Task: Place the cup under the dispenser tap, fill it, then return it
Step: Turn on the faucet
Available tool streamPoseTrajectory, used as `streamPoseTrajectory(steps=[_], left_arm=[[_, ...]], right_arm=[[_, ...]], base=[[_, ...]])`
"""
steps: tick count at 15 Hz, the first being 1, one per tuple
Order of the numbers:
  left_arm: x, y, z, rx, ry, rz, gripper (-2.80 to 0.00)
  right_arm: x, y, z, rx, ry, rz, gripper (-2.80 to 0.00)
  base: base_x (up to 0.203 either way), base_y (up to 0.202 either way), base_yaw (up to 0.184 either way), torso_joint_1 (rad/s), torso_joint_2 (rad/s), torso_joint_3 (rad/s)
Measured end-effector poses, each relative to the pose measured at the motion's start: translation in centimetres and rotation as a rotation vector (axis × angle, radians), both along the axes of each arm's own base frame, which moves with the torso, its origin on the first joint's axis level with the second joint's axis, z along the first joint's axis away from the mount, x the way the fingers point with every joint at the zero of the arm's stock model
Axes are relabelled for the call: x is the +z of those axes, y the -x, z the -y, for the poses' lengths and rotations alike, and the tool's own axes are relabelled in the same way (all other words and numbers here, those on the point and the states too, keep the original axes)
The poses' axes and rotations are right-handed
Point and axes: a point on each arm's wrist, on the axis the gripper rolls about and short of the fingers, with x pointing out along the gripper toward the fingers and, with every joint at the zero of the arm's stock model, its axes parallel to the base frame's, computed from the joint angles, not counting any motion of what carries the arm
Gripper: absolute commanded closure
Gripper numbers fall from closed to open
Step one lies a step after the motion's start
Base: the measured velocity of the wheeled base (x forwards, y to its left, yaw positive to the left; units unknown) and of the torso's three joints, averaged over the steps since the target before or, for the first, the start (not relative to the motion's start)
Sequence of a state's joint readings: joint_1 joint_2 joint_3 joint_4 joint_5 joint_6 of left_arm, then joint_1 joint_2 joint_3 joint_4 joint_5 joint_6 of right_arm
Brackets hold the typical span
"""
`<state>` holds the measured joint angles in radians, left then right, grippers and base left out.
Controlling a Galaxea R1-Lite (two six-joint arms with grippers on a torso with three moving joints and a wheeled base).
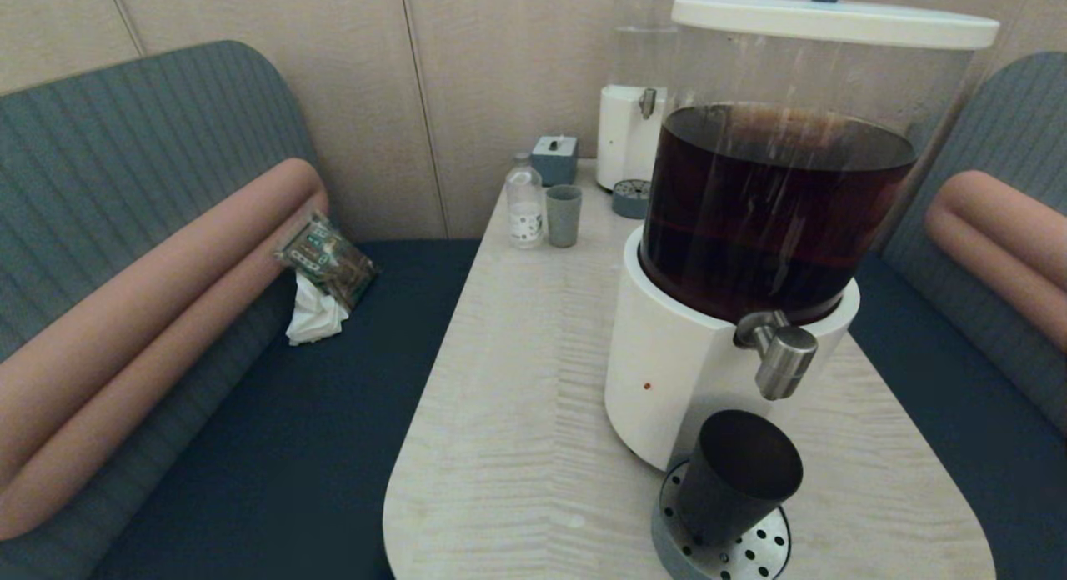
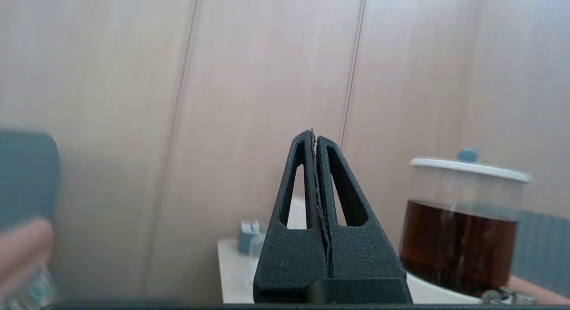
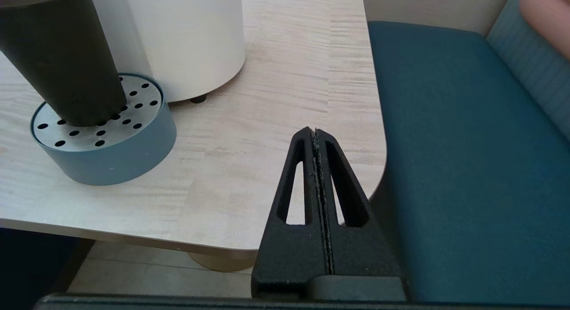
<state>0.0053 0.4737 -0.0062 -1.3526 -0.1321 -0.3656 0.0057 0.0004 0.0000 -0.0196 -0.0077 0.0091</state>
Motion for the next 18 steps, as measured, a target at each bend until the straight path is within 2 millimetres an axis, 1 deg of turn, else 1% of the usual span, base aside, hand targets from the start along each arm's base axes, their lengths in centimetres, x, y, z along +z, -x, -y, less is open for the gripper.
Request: streamPoseTrajectory(steps=[2, 4, 8, 11, 12, 14, 16, 18], left_arm=[[-1.2, 1.6, 0.1, 0.017, -0.016, -0.002, 0.0], [-1.7, 2.6, 0.1, 0.034, -0.033, 0.03, 0.0], [-2.1, 3.6, 0.1, 0.151, -0.123, 0.092, 0.0], [-3.1, 4.1, 0.1, 0.191, -0.201, 0.087, 0.0], [-3.8, 4.2, 0.1, 0.202, -0.224, 0.055, 0.0], [-5.3, 3.7, 0.1, 0.247, -0.274, -0.057, 0.0], [-6.8, 2.9, 0.0, 0.3, -0.346, -0.201, 0.0], [-8.3, 2.1, -0.1, 0.364, -0.367, -0.364, 0.0]], right_arm=[[0.0, 0.0, 0.0, 0.0, 0.0, 0.0, 0.0], [0.0, 0.0, 0.0, 0.0, 0.0, 0.0, 0.0], [0.0, 0.0, 0.0, 0.0, 0.0, 0.0, 0.0], [0.0, 0.0, 0.0, 0.0, 0.0, 0.0, 0.0], [0.0, 0.0, 0.0, 0.0, 0.0, 0.0, 0.0], [0.0, 0.0, 0.0, 0.0, 0.0, 0.0, 0.0], [0.0, 0.0, 0.0, 0.0, 0.0, 0.0, 0.0], [0.0, 0.0, 0.0, 0.0, 0.0, 0.0, 0.0]], base=[[0.0, 0.0, 0.0, 0.0, 0.0, 0.0], [0.0, 0.0, 0.0, 0.0, 0.0, 0.0], [0.0, 0.0, 0.0, 0.0, 0.0, 0.0], [0.0, 0.0, 0.0, 0.0, 0.0, 0.0], [0.0, 0.0, 0.0, 0.0, 0.0, 0.0], [0.0, 0.0, 0.0, 0.0, 0.0, 0.0], [0.0, 0.0, 0.0, 0.0, 0.0, 0.0], [0.0, 0.0, 0.0, 0.0, 0.0, 0.0]])
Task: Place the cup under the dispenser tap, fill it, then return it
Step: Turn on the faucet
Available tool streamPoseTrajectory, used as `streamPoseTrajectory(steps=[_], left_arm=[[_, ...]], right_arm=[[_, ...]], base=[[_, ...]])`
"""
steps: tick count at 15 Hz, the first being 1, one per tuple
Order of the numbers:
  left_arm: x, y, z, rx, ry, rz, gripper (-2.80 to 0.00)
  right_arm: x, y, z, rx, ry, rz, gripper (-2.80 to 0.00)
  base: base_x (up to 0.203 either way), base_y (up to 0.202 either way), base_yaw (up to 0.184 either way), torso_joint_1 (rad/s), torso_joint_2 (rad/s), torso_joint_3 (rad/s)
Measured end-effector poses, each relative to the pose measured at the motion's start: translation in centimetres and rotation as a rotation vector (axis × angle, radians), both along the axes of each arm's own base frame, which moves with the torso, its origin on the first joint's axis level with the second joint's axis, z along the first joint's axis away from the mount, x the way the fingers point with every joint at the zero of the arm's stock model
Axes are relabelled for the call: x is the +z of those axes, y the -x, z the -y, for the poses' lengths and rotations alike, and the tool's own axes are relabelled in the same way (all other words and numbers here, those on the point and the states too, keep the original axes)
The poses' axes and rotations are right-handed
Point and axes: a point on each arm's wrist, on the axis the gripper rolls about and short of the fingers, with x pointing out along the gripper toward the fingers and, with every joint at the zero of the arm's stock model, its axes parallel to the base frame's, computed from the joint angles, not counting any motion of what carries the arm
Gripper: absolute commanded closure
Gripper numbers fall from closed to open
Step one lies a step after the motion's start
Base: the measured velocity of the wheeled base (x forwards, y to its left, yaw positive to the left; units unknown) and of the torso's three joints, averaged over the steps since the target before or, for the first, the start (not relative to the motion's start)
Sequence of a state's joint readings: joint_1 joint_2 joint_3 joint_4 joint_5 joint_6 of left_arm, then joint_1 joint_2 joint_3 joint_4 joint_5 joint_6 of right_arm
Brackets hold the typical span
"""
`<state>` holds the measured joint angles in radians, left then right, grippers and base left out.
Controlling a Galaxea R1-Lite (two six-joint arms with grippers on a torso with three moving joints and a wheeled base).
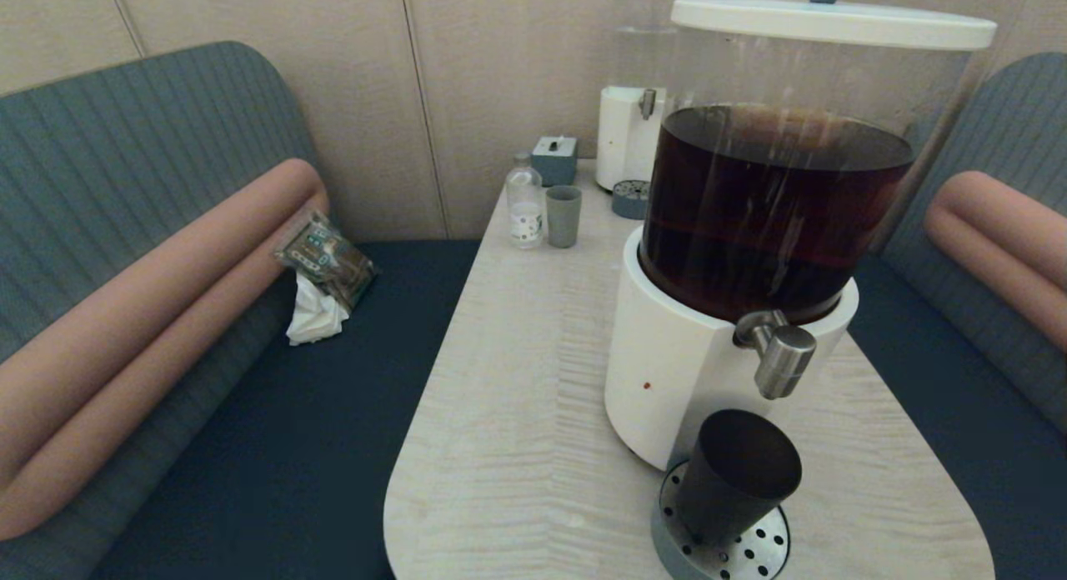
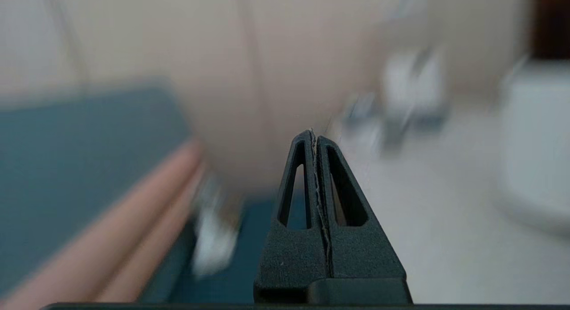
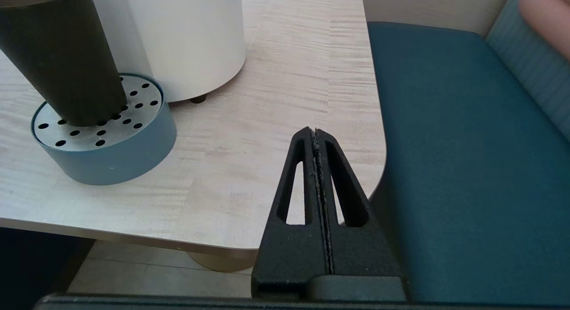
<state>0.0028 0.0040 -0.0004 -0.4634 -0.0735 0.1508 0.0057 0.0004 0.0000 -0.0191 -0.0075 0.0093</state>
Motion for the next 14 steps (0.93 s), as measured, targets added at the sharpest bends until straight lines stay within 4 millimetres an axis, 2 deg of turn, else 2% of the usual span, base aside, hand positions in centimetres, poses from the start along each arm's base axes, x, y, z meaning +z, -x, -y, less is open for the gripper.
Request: streamPoseTrajectory(steps=[3, 5, 10, 14], left_arm=[[-2.3, -0.8, -0.3, 0.129, -0.001, -0.233, 0.0], [-3.6, -1.0, -0.3, 0.126, -0.013, -0.36, 0.0], [-4.2, -1.0, -0.1, 0.029, 0.068, -0.426, 0.0], [-4.5, -0.9, -0.1, 0.021, 0.147, -0.484, 0.0]], right_arm=[[0.0, 0.0, 0.0, -0.001, 0.0, 0.0, 0.0], [0.0, 0.0, 0.0, 0.0, 0.0, 0.0, 0.0], [0.0, 0.0, 0.0, 0.0, 0.0, 0.0, 0.0], [0.0, 0.0, 0.0, -0.001, 0.0, 0.0, 0.0]], base=[[0.0, 0.0, 0.0, 0.0, 0.0, 0.0], [0.0, 0.0, 0.0, 0.0, 0.0, 0.0], [0.0, 0.0, 0.0, 0.0, 0.0, 0.0], [0.0, 0.0, 0.0, 0.0, 0.0, 0.0]])
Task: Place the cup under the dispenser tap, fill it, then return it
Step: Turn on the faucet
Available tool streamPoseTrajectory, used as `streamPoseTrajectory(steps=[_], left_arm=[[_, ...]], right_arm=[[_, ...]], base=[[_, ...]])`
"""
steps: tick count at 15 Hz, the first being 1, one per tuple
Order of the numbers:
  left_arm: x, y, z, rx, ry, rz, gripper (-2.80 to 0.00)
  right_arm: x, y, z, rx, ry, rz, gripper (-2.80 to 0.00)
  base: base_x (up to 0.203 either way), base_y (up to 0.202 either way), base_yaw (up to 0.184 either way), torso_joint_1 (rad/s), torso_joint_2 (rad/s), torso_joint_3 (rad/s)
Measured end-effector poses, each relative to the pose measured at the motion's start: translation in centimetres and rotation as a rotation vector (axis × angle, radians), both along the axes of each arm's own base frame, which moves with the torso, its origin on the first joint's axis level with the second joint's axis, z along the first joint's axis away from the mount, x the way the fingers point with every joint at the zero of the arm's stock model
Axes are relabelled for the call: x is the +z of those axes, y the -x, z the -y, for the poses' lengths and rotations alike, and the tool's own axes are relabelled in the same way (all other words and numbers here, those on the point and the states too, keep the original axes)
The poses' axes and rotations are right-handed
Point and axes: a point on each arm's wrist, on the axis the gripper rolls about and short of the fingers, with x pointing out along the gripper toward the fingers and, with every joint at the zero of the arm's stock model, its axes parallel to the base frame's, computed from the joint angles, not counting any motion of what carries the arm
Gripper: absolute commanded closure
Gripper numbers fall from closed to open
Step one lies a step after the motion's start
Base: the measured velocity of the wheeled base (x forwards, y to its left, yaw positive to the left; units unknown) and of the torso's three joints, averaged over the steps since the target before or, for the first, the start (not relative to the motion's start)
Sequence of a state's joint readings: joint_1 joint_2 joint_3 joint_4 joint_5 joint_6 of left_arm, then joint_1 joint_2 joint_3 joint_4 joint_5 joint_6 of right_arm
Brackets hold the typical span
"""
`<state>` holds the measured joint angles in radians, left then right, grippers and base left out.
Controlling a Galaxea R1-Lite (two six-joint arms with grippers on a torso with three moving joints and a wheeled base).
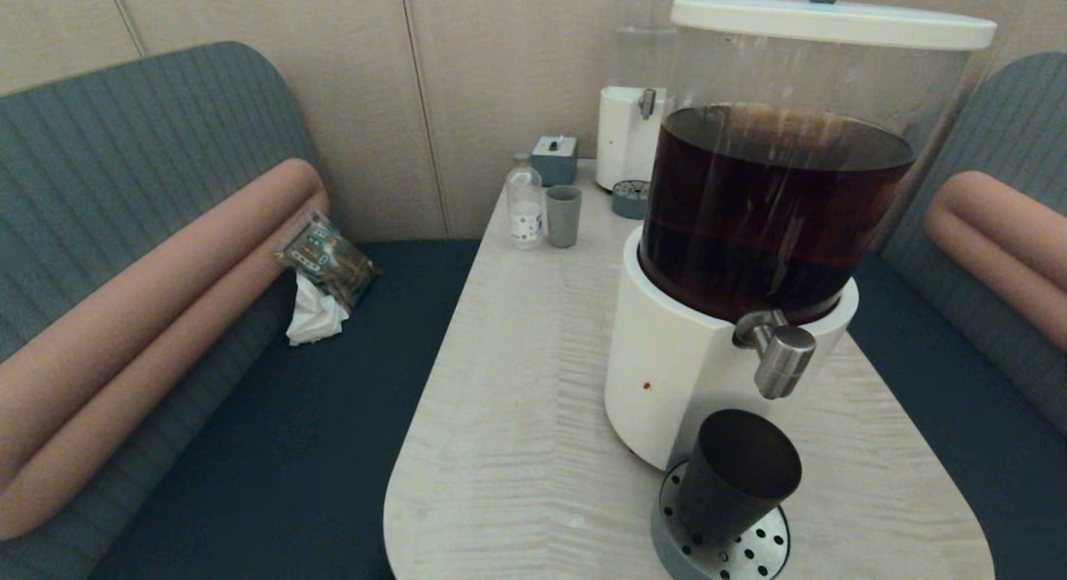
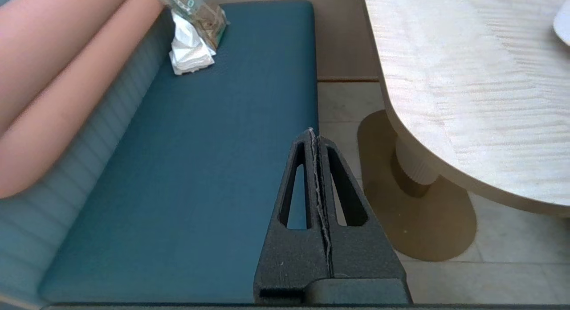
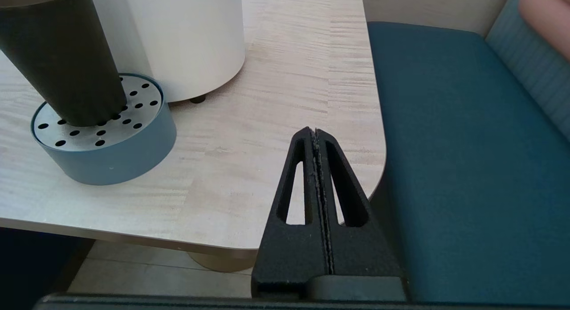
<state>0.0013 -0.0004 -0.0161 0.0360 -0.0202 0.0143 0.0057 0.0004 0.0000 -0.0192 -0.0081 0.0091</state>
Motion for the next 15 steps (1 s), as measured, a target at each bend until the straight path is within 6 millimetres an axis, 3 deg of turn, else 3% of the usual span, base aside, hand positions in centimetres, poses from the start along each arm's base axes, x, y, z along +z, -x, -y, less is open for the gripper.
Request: streamPoseTrajectory(steps=[15], left_arm=[[0.05, -0.06, 0.0, 0.001, 0.007, 0.02, 0.0]], right_arm=[[-0.08, 0.0, 0.01, -0.005, 0.006, -0.008, 0.0]], base=[[0.0, 0.0, 0.0, 0.0, 0.0, 0.0]])
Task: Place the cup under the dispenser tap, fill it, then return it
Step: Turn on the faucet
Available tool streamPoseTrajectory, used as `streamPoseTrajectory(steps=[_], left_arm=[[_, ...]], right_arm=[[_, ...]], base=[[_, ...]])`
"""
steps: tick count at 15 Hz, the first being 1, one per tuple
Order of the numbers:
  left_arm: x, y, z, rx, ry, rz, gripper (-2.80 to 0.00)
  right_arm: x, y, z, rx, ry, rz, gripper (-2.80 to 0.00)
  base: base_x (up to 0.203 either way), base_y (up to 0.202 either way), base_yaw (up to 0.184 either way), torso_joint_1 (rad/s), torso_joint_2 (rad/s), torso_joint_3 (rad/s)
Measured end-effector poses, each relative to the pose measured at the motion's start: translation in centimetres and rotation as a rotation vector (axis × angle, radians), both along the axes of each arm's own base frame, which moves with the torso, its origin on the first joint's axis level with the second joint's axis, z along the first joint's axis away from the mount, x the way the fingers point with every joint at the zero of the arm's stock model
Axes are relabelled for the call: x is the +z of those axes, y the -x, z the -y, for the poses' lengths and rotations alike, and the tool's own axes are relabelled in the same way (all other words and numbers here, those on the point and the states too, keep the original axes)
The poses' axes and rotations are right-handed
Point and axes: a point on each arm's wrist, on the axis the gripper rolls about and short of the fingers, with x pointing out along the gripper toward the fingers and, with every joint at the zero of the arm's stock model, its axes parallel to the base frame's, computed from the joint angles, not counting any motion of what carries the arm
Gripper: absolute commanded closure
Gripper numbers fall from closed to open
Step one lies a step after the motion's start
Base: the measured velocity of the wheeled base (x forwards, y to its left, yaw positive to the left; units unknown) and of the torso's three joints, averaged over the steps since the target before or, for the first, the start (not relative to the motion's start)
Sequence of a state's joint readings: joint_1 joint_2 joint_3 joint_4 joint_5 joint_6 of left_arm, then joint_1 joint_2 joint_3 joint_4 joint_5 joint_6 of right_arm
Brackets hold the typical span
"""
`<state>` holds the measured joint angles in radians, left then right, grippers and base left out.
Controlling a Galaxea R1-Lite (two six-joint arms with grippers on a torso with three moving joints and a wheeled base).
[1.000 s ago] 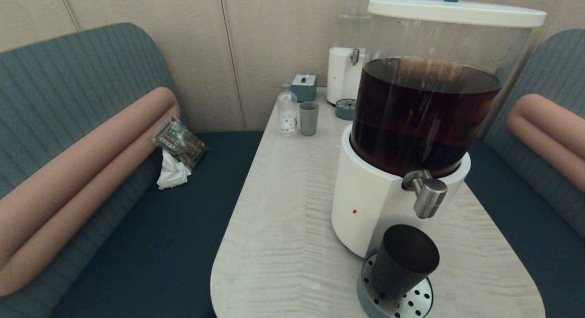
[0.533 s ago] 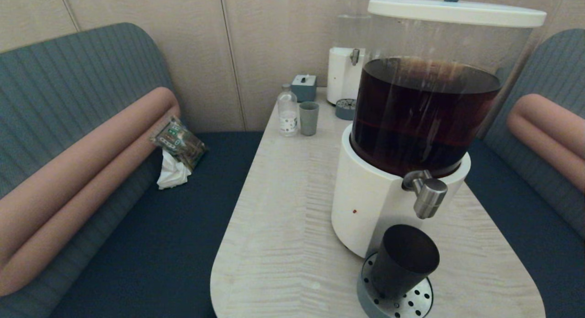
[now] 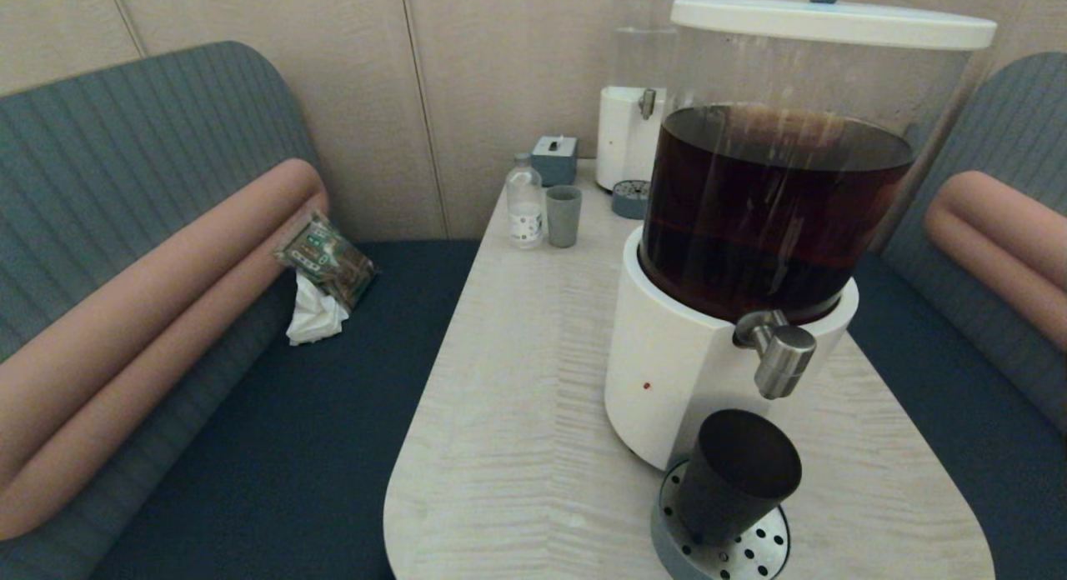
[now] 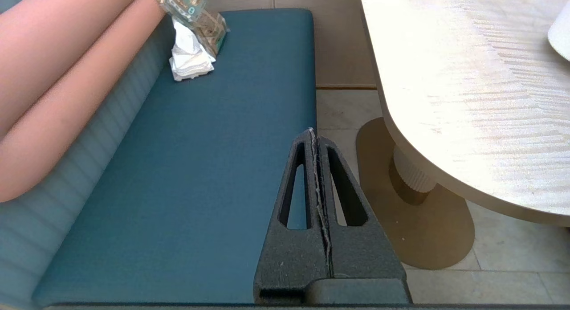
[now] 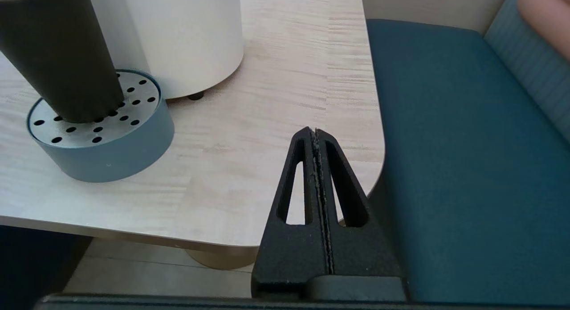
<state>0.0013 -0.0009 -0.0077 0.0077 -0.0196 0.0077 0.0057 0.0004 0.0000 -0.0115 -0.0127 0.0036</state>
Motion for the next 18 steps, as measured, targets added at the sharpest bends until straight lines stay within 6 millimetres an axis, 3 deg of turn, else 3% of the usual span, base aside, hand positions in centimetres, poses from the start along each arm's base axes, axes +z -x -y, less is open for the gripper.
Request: streamPoseTrajectory(steps=[2, 4, 8, 10, 13, 18], left_arm=[[0.0, 0.0, 0.0, 0.0, 0.0, 0.0, 0.0], [0.0, 0.0, 0.0, 0.0, 0.0, 0.0, 0.0], [0.0, 0.0, 0.0, -0.001, 0.0, 0.0, 0.0], [0.0, 0.0, 0.0, 0.0, 0.0, 0.001, 0.0], [0.0, 0.0, 0.0, 0.0, 0.0, 0.001, 0.0], [0.0, 0.0, 0.0, 0.0, 0.0, 0.001, 0.0]], right_arm=[[0.3, 0.1, 0.0, 0.002, 0.012, -0.003, 0.0], [2.5, 1.0, 0.0, 0.004, 0.012, 0.043, 0.0], [10.8, 4.4, -0.1, 0.04, 0.008, 0.155, 0.0], [15.3, 4.4, -0.1, 0.063, 0.006, 0.149, 0.0], [21.0, 1.9, -0.1, 0.102, 0.0, 0.077, 0.0], [25.2, -5.8, -0.6, 0.246, -0.065, -0.217, 0.0]], base=[[0.0, 0.0, 0.0, 0.0, 0.0, 0.0], [0.0, 0.0, 0.0, 0.0, 0.0, 0.0], [0.0, 0.0, 0.0, 0.0, 0.0, 0.0], [0.0, 0.0, 0.0, 0.0, 0.0, 0.0], [0.0, 0.0, 0.0, 0.0, 0.0, 0.0], [0.0, 0.0, 0.0, 0.0, 0.0, 0.0]])
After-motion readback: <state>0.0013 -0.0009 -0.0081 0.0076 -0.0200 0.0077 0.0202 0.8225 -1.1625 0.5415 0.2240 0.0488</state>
